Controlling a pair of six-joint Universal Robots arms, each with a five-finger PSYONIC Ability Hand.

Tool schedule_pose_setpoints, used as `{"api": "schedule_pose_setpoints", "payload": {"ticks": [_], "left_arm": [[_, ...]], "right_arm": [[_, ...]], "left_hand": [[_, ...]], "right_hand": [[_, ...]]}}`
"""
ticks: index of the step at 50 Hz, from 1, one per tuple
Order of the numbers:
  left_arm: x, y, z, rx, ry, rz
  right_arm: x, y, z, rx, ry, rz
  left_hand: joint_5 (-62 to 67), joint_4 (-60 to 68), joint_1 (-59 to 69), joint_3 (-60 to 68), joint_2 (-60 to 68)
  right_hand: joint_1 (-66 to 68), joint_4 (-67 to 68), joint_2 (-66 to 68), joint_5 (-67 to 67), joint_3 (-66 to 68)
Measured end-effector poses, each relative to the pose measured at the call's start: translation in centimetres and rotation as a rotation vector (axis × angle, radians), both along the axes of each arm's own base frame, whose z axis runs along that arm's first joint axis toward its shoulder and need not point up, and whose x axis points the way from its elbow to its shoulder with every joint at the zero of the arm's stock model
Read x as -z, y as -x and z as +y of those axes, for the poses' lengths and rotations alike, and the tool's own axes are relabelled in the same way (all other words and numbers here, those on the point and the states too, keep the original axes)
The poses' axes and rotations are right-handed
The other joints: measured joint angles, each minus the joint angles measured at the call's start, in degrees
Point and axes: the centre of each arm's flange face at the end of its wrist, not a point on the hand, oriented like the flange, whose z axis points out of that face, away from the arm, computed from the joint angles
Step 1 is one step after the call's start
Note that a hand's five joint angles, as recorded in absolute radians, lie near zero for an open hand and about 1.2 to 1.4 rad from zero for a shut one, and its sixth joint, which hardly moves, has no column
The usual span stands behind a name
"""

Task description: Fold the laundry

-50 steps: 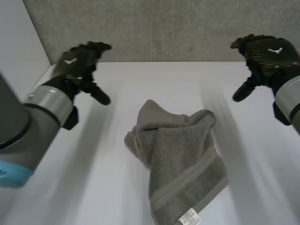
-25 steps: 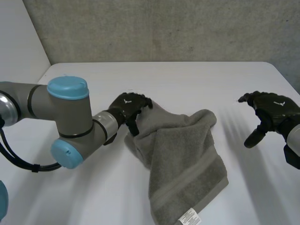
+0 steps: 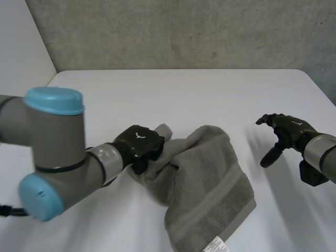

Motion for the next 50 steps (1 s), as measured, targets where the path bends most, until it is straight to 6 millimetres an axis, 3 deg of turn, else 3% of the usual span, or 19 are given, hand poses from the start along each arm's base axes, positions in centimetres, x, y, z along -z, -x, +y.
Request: {"api": "schedule_pose_setpoints", "payload": {"ticks": [5,14,25,31,36,37,39,42,44,46,47,48,50], "left_arm": [[-1.0,-2.2,2.0,-0.027,-0.007,-0.004],[-1.5,-5.8,6.6,-0.061,-0.028,-0.018],[-2.0,-7.8,8.5,-0.1,-0.006,-0.006],[-2.3,-8.2,7.8,-0.13,0.013,0.005],[-2.8,-8.7,6.4,-0.173,0.04,0.019],[-3.0,-8.8,5.8,-0.188,0.058,0.028],[-3.4,-8.8,5.1,-0.199,0.084,0.04],[-4.8,-8.7,3.3,-0.219,0.165,0.08],[-6.9,-8.2,1.4,-0.229,0.256,0.129],[-8.5,-7.8,0.2,-0.233,0.313,0.169],[-10.1,-7.4,-0.8,-0.236,0.362,0.21],[-10.9,-7.2,-1.2,-0.237,0.383,0.232],[-14.2,-6.5,-2.8,-0.243,0.456,0.329]], "right_arm": [[0.8,-1.4,-0.1,-0.035,-0.063,-0.034],[2.0,-5.8,0.7,-0.17,-0.112,-0.035],[4.1,-9.8,1.6,-0.269,-0.15,0.0],[4.9,-11.1,1.8,-0.281,-0.142,0.026],[4.8,-11.5,2.0,-0.289,-0.124,0.034],[4.4,-11.7,1.9,-0.292,-0.103,0.03],[3.5,-11.9,1.7,-0.294,-0.067,0.021],[0.1,-12.4,0.6,-0.295,0.063,-0.01],[-4.4,-12.9,-0.5,-0.296,0.231,-0.045],[-7.0,-13.1,-1.0,-0.296,0.33,-0.063],[-10.3,-13.2,-1.4,-0.293,0.455,-0.086],[-11.9,-13.2,-1.5,-0.291,0.513,-0.095],[-17.0,-13.1,-1.4,-0.281,0.702,-0.125]], "left_hand": [[0.0,0.1,0.0,0.0,0.0],[0.0,0.2,0.0,0.1,0.1],[0.0,0.2,0.0,0.1,0.1],[0.0,0.2,0.0,0.1,0.1],[0.0,0.2,0.0,0.1,0.1],[0.0,0.2,0.0,0.1,0.1],[0.0,0.2,0.0,0.1,0.1],[0.0,0.2,0.0,0.1,0.1],[0.0,0.2,0.0,0.1,0.1],[0.0,0.2,0.0,0.2,0.1],[0.0,0.2,0.0,0.2,0.2],[0.0,0.2,0.0,0.2,0.2],[0.1,0.2,0.0,0.2,0.2]], "right_hand": [[0.0,0.0,0.0,0.0,0.0],[0.0,0.0,0.0,0.0,0.0],[5.0,3.2,3.9,5.0,4.6],[18.7,17.4,17.9,19.0,18.6],[55.1,52.2,54.3,53.8,52.9],[62.1,59.6,60.7,61.1,60.6],[63.0,61.6,61.9,62.4,62.5],[63.0,61.8,62.3,62.4,62.7],[63.6,61.8,62.7,63.2,62.7],[63.7,61.8,62.7,63.6,62.7],[63.7,61.8,62.7,63.6,62.7],[63.7,61.8,62.7,63.6,62.7],[63.7,61.8,62.7,63.7,62.7]]}}
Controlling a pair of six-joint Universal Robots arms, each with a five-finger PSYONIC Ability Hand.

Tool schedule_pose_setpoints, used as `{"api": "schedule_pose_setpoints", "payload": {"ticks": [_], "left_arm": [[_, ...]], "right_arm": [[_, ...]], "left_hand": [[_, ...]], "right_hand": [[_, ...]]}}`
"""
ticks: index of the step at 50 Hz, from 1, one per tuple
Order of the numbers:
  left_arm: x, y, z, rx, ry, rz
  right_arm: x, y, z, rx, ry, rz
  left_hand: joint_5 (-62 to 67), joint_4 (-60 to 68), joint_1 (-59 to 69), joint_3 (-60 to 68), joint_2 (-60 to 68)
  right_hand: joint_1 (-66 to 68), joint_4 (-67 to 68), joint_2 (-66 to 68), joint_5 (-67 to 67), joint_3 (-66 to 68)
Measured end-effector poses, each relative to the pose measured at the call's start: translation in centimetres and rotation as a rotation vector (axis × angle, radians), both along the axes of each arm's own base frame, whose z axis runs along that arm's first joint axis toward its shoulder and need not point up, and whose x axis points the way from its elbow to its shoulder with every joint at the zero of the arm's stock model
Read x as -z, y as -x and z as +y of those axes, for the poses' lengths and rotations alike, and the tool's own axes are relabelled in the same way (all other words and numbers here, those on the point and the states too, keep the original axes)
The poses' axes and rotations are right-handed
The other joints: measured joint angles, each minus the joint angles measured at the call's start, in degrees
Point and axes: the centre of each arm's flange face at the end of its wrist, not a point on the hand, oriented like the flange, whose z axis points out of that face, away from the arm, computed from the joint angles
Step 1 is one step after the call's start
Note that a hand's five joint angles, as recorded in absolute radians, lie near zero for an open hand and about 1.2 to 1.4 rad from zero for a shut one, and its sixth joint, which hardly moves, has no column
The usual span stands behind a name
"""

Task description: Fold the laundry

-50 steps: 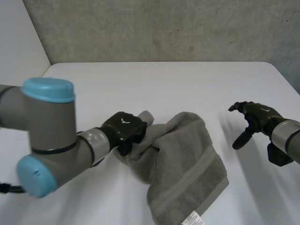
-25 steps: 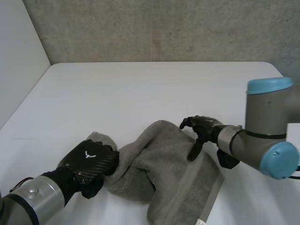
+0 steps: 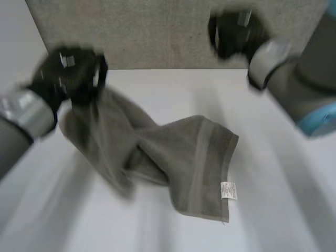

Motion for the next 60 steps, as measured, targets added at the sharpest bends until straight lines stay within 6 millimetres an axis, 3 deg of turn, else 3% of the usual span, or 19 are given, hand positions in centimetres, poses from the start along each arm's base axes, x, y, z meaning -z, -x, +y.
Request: {"api": "schedule_pose_setpoints", "payload": {"ticks": [4,6,8,10,15,20,24,28,35,47,53,60], "left_arm": [[-4.3,0.3,-1.5,-0.004,0.062,0.173],[-5.5,0.2,-2.0,-0.009,0.059,0.25],[-5.9,-0.2,-2.4,-0.018,0.034,0.321],[-5.4,-0.4,-2.5,-0.028,-0.003,0.357],[-0.9,-1.0,-2.1,-0.058,-0.161,0.355],[4.9,-1.4,-0.3,-0.069,-0.314,0.248],[7.6,-1.6,1.0,-0.062,-0.36,0.151],[8.3,-1.7,1.7,-0.056,-0.352,0.083],[6.4,-1.7,1.6,-0.053,-0.265,0.061],[-0.8,-1.4,2.5,-0.02,-0.083,0.162],[-1.9,-1.3,2.6,-0.013,-0.071,0.187],[-1.6,-1.4,2.3,-0.019,-0.086,0.189]], "right_arm": [[-4.8,0.3,1.1,0.004,0.16,-0.031],[-5.3,0.3,1.5,0.0,0.173,-0.013],[-4.6,0.2,2.1,-0.009,0.141,0.046],[-3.0,0.2,2.4,-0.019,0.09,0.118],[3.7,0.4,4.1,-0.073,-0.112,0.391],[10.2,1.1,6.2,-0.132,-0.281,0.55],[13.3,1.7,7.3,-0.14,-0.36,0.556],[15.2,2.1,8.1,-0.135,-0.422,0.514],[16.6,2.0,10.3,-0.161,-0.524,0.435],[18.4,0.3,14.7,-0.282,-0.498,0.41],[20.2,-0.4,14.9,-0.304,-0.481,0.419],[22.5,-0.9,14.3,-0.306,-0.492,0.432]], "left_hand": [[0.5,0.0,0.0,0.0,0.0],[0.5,0.0,0.0,0.0,0.0],[0.5,0.0,0.0,0.0,0.0],[0.5,0.0,0.0,0.0,0.0],[0.5,0.0,0.0,0.0,0.0],[0.5,0.0,0.0,0.0,0.0],[0.5,0.0,0.0,0.0,0.0],[0.5,0.0,0.0,0.0,0.0],[0.5,0.0,0.0,0.0,0.0],[0.5,0.0,0.0,0.0,0.0],[0.5,0.0,0.0,0.0,0.0],[0.5,0.0,0.0,0.0,0.0]], "right_hand": [[0.0,0.0,0.0,0.0,0.0],[0.0,0.0,0.0,0.0,0.0],[0.0,0.0,0.0,0.0,0.2],[0.0,0.0,0.0,0.0,0.3],[-2.0,-1.9,-2.1,-2.2,-1.6],[-44.8,-44.3,-45.3,-45.6,-44.4],[-56.3,-56.5,-56.5,-59.0,-56.5],[-56.9,-57.4,-56.8,-60.1,-57.0],[-56.9,-57.4,-56.8,-59.9,-57.0],[-55.8,-55.9,-56.6,-55.1,-55.8],[-55.3,-54.1,-56.6,-54.1,-55.2],[-52.8,-51.5,-52.9,-51.7,-51.7]]}}
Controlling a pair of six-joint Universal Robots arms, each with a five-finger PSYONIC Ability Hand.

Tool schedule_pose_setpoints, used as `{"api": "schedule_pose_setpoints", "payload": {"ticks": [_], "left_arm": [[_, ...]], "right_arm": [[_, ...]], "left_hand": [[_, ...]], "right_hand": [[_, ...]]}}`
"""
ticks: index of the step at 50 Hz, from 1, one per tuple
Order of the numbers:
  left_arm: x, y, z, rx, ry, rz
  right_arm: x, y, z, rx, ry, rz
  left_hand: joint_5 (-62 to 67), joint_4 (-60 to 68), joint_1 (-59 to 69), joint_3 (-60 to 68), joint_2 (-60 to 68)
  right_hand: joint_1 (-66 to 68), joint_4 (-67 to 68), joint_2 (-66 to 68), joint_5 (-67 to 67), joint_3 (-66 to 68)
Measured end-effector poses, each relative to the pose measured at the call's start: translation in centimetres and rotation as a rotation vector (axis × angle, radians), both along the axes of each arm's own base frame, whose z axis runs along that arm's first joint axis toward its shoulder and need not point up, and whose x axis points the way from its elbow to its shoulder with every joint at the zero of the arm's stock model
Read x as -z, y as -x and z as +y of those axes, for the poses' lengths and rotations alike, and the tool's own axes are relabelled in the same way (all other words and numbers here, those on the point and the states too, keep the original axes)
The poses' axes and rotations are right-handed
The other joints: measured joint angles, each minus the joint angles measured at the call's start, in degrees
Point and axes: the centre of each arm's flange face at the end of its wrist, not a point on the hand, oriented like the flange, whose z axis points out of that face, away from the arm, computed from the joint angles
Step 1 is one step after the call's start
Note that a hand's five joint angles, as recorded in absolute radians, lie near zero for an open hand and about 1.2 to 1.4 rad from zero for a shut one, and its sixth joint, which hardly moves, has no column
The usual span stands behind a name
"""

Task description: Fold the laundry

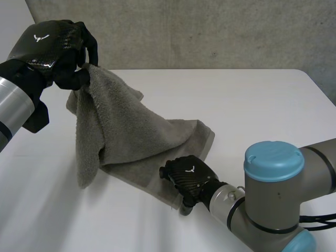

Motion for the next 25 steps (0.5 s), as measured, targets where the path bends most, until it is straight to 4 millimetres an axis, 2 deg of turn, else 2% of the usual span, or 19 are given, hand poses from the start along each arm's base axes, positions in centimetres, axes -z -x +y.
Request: {"api": "schedule_pose_setpoints", "payload": {"ticks": [12,25], "left_arm": [[0.5,-0.2,-0.4,-0.012,-0.015,-0.002],[0.8,-0.3,-0.5,-0.012,-0.025,-0.006]], "right_arm": [[1.1,-0.8,-1.0,0.0,0.011,-0.012],[1.8,-1.6,-0.9,-0.019,0.003,-0.01]], "left_hand": [[0.0,0.0,0.0,0.0,0.0],[0.0,0.0,0.0,0.0,0.0]], "right_hand": [[4.3,3.2,3.6,3.3,3.7],[4.4,3.3,3.6,3.5,3.9]]}}
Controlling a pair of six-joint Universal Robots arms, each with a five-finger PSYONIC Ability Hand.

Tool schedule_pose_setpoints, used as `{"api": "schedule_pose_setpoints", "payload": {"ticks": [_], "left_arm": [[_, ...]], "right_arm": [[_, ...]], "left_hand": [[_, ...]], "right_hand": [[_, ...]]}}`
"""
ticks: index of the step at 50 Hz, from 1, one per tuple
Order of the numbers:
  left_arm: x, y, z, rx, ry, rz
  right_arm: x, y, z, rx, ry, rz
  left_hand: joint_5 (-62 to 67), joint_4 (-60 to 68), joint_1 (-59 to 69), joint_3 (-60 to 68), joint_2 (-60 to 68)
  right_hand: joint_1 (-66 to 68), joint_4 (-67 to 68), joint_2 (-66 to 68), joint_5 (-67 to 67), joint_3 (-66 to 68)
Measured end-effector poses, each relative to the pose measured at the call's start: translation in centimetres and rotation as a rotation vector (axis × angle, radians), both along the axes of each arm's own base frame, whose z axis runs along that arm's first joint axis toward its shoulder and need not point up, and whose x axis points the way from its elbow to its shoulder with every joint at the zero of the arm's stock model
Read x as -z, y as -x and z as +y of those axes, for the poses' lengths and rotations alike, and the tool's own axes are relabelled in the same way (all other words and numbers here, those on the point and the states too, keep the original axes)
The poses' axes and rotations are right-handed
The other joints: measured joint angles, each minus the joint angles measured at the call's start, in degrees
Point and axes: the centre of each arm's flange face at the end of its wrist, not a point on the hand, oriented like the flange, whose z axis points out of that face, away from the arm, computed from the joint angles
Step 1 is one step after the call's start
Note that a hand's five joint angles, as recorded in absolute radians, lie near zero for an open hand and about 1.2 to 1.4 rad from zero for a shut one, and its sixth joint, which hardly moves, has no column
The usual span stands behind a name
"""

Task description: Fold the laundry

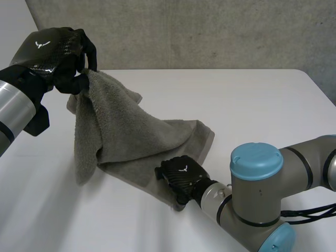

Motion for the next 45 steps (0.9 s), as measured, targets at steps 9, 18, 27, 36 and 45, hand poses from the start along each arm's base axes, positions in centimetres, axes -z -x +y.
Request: {"api": "schedule_pose_setpoints", "payload": {"ticks": [9,18,27,36,45], "left_arm": [[0.1,0.0,0.0,0.0,-0.002,-0.002],[0.1,0.0,0.0,-0.001,-0.004,-0.002],[0.4,-0.1,0.0,-0.001,-0.012,-0.004],[0.9,-0.2,-0.1,-0.006,-0.026,-0.008],[1.2,-0.5,-0.3,-0.018,-0.034,-0.01]], "right_arm": [[0.4,-0.6,0.0,-0.011,0.001,-0.001],[0.8,-1.0,-0.6,-0.006,0.009,0.002],[1.3,-1.4,-1.2,0.002,0.016,0.004],[1.0,-1.4,-1.7,0.025,0.048,0.011],[0.7,-1.5,-1.9,0.027,0.082,0.022]], "left_hand": [[0.0,0.0,0.0,0.0,0.0],[0.0,0.0,0.0,0.0,0.0],[0.0,0.0,0.0,0.0,0.0],[0.0,0.0,0.0,0.0,0.0],[0.0,0.0,0.0,0.0,0.0]], "right_hand": [[0.0,0.0,0.0,0.0,0.0],[2.2,2.1,2.5,1.5,2.1],[3.9,3.8,4.1,1.5,3.7],[5.6,5.6,5.5,1.5,5.5],[5.6,5.6,5.5,4.1,5.5]]}}
